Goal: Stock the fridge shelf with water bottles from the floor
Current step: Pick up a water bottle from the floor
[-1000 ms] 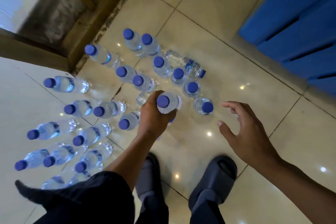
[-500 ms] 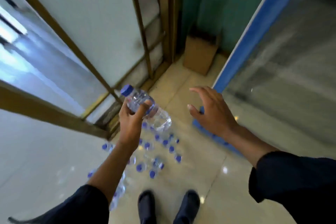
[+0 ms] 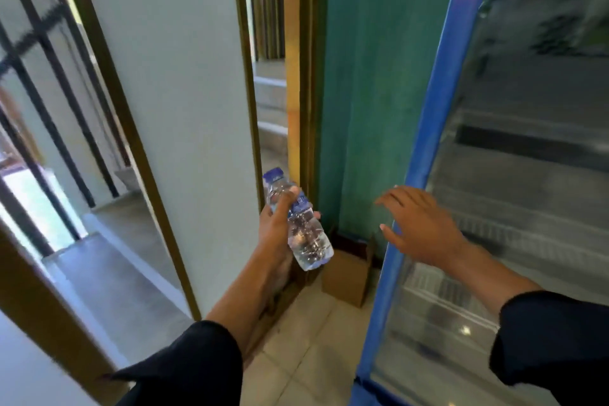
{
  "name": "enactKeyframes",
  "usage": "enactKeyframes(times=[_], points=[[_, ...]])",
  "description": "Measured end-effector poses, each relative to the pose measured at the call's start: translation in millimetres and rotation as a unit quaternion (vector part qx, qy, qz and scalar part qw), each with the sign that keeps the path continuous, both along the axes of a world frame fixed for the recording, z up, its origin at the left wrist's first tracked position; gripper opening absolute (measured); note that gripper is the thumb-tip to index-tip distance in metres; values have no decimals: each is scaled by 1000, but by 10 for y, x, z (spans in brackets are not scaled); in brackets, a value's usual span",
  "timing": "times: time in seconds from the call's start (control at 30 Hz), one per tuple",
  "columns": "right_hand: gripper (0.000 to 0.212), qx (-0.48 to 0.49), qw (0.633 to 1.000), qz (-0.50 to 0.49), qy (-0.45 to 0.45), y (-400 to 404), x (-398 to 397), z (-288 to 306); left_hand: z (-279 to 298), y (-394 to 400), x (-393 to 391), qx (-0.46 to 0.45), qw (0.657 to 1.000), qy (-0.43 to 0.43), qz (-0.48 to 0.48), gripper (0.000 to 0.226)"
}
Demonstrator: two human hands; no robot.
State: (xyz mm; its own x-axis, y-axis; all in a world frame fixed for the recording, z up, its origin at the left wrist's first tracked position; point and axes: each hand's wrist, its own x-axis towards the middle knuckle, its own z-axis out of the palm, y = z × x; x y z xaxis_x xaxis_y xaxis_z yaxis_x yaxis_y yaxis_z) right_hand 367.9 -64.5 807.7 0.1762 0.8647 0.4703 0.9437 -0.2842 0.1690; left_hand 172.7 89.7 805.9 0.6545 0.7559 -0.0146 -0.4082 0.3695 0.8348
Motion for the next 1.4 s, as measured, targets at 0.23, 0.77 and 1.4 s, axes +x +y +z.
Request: enactKeyframes(times=[0.23, 0.77, 1.4], points=[[51, -141, 965, -128, -182, 207, 164, 848, 206, 101, -263, 23, 1000, 16, -6, 65], [80, -244, 881, -295, -279, 471, 62, 1258, 381, 299, -758, 88, 994, 55, -23, 67], [125, 456, 823, -337, 25, -279, -1602, 1333, 853, -171, -511, 123, 984, -43, -125, 31]])
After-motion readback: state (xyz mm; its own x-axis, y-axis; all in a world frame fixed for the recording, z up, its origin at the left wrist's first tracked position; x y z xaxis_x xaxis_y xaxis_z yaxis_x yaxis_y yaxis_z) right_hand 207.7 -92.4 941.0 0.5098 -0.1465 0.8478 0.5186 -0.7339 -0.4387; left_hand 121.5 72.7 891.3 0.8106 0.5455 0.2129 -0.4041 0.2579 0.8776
